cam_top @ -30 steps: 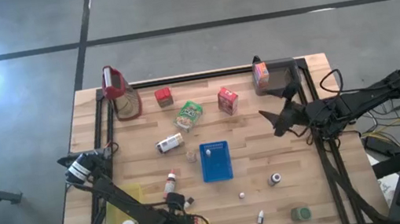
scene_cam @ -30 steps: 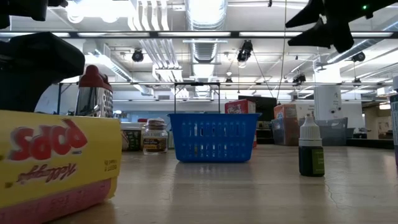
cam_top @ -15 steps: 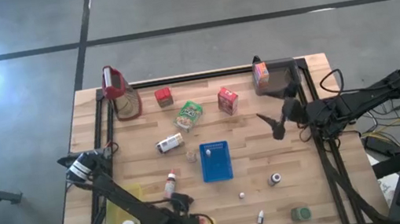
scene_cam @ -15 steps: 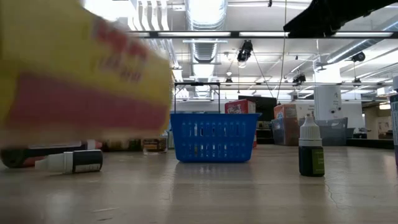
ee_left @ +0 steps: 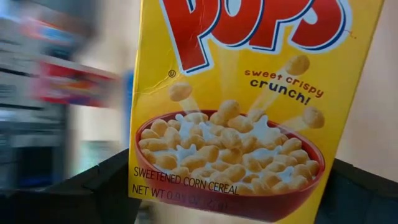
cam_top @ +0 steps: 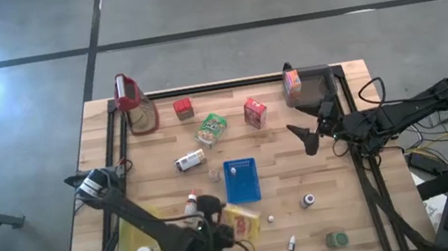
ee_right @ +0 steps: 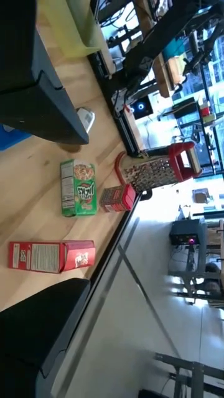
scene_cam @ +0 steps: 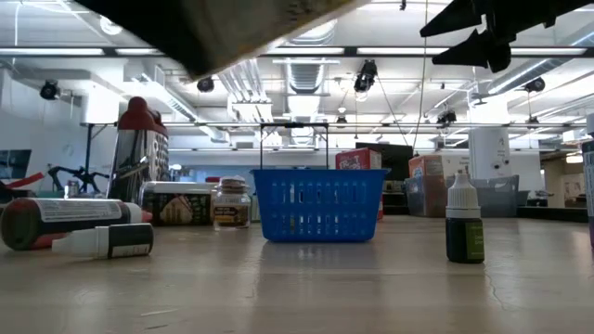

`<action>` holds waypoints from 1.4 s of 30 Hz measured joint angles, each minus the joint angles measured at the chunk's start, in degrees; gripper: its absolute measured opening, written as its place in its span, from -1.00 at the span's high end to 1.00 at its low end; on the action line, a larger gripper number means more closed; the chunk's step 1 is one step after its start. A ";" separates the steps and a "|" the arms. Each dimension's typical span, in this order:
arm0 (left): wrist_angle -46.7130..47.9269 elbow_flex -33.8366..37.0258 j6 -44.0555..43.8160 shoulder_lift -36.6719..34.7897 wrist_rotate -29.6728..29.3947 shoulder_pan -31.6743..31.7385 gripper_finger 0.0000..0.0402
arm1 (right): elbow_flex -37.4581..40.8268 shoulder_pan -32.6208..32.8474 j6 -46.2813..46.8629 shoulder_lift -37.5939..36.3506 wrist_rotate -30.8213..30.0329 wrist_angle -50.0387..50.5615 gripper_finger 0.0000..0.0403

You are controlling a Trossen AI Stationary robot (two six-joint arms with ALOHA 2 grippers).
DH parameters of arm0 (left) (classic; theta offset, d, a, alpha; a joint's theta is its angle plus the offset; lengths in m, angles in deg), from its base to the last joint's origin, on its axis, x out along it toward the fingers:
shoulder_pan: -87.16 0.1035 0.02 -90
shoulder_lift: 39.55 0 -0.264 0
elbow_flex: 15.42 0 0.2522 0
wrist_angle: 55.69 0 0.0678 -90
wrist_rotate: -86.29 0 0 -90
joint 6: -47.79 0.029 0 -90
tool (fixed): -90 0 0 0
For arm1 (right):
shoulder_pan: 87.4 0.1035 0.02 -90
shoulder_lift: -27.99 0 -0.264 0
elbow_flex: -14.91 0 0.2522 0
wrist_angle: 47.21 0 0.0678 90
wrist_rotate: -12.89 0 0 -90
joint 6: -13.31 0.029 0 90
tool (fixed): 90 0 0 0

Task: Pick & Place Kitchen Items
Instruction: Put the yellow cereal box into the black bin

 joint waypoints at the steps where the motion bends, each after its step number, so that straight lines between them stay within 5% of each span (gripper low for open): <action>1: 0.13 -0.20 0.57 0.00 -2.96 0.26 -0.78 | 0.00 0.00 -0.02 0.00 0.00 0.00 -0.81; 7: 0.01 -0.57 1.60 0.00 -16.70 2.52 -0.78 | 0.00 0.00 -0.13 0.00 0.05 -0.50 -0.81; 13: -0.02 -0.57 1.84 0.00 -23.41 6.85 -0.78 | 0.00 0.00 0.07 0.02 1.92 -1.52 -0.81; 24: -4.90 -0.55 9.12 0.00 -26.55 16.52 -0.78 | -0.01 0.00 0.32 0.02 11.68 -2.45 -0.81; 42: -32.79 -0.53 36.12 0.00 -26.94 24.33 -0.78 | 0.00 0.00 4.24 0.00 15.67 -7.55 -0.81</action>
